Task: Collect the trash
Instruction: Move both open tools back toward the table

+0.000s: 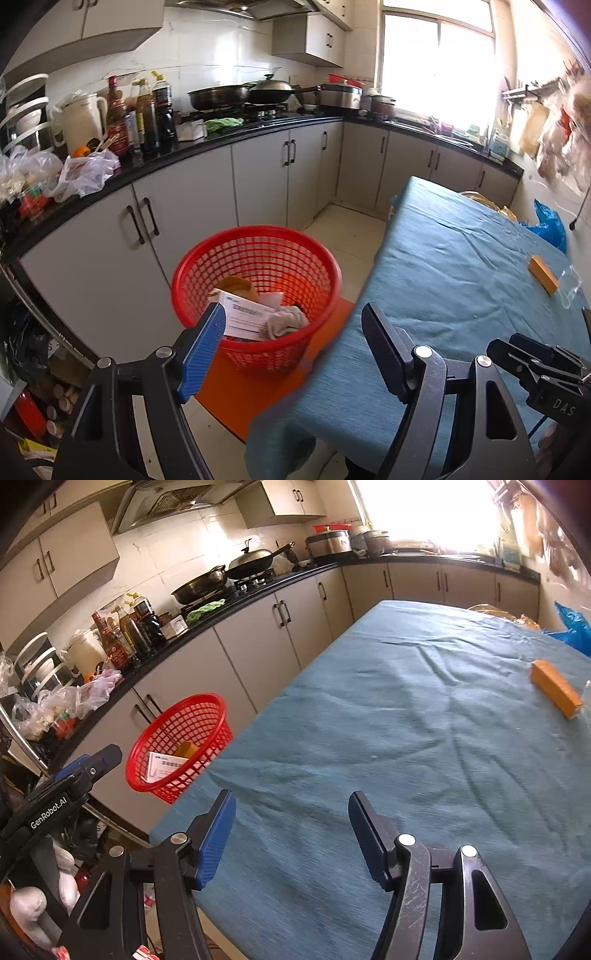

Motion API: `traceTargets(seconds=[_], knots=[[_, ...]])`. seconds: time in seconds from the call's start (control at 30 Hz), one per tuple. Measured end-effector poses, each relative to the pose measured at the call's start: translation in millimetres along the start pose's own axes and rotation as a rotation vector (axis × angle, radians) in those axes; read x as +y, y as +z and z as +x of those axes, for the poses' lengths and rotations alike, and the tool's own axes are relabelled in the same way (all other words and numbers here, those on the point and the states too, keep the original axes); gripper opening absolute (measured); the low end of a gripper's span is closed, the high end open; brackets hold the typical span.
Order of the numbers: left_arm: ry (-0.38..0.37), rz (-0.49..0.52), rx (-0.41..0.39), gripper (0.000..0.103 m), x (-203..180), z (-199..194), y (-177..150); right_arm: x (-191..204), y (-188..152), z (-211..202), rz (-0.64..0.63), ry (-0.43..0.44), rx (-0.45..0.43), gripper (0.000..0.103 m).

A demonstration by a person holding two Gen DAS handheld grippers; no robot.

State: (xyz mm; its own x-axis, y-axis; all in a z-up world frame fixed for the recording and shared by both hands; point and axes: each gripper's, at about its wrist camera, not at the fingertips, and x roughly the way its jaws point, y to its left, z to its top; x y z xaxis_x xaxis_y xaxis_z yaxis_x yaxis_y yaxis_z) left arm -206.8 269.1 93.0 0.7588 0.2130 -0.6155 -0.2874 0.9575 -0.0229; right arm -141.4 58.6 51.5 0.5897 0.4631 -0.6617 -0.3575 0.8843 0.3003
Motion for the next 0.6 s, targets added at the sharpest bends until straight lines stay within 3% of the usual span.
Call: traceTargets(seconds=[0.23, 0.6], knots=[[-0.016, 0.063, 0.014, 0.075, -29, -4, -2, -32, -7, -13, 0.042, -0.023, -0.008, 0.069], [-0.153, 0.127, 0.069, 0.075, -89, 5, -9, -123, -18, -43, 0.163, -0.121, -0.027, 0.070]])
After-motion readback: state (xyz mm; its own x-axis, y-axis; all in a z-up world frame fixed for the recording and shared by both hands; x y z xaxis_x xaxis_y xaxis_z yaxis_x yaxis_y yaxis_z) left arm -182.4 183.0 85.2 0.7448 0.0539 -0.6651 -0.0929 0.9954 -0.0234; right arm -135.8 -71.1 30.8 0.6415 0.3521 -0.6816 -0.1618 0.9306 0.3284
